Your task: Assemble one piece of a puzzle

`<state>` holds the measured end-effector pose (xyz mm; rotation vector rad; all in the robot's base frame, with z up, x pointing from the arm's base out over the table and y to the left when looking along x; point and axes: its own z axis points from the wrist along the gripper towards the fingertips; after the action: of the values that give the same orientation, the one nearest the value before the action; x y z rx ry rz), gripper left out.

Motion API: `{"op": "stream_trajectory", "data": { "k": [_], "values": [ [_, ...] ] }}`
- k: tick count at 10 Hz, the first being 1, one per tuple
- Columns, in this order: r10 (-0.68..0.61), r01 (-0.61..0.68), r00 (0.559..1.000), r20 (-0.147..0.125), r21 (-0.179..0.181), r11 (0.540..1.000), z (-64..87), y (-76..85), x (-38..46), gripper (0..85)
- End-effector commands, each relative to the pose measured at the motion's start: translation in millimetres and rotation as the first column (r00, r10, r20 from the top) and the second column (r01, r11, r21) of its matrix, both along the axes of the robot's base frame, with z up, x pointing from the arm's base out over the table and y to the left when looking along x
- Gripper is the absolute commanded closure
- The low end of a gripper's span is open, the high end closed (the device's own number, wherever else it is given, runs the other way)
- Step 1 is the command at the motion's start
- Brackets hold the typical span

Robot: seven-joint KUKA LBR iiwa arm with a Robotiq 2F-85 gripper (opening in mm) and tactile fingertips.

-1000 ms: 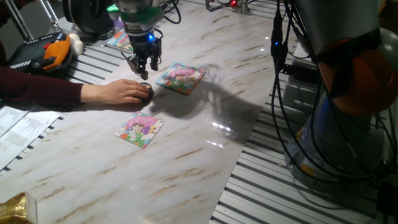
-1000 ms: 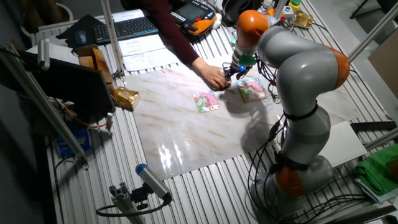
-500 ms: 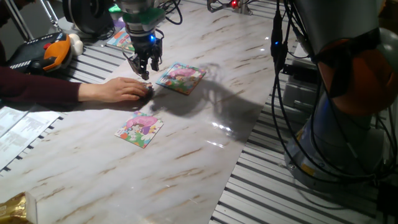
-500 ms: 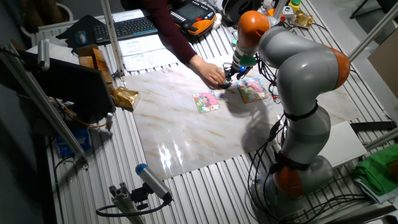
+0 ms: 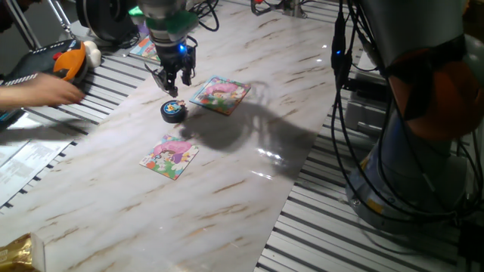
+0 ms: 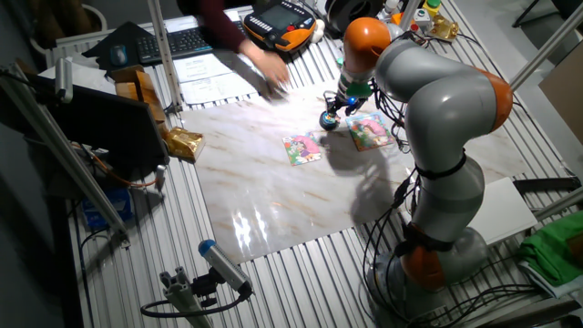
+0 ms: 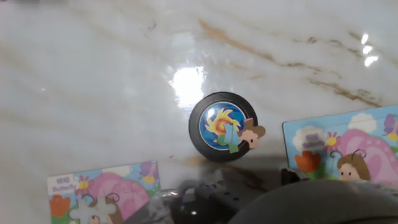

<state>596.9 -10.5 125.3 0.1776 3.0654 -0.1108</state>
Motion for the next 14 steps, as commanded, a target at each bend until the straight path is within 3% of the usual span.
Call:
{"op": "stream_trajectory", "data": {
  "k": [1,3,6,8,11,14],
  "values": [
    [0.020,-0.020,1.000,0.000,-0.020,1.000,-0.8,0.0,-0.4,25.7],
    [0.056,-0.057,0.998,-0.011,-0.051,0.997,-2.1,1.0,0.3,16.3],
    [0.071,-0.071,0.997,0.013,-0.023,0.997,-14.5,0.5,8.5,13.0],
    [0.076,-0.076,0.997,0.003,0.007,0.997,-27.2,0.7,14.2,12.7],
    [0.080,-0.081,0.997,0.010,0.040,0.996,-42.6,-3.5,12.1,12.3],
    [0.100,-0.101,0.995,0.012,0.050,0.994,-55.6,-10.3,10.3,11.3]
  ]
}}
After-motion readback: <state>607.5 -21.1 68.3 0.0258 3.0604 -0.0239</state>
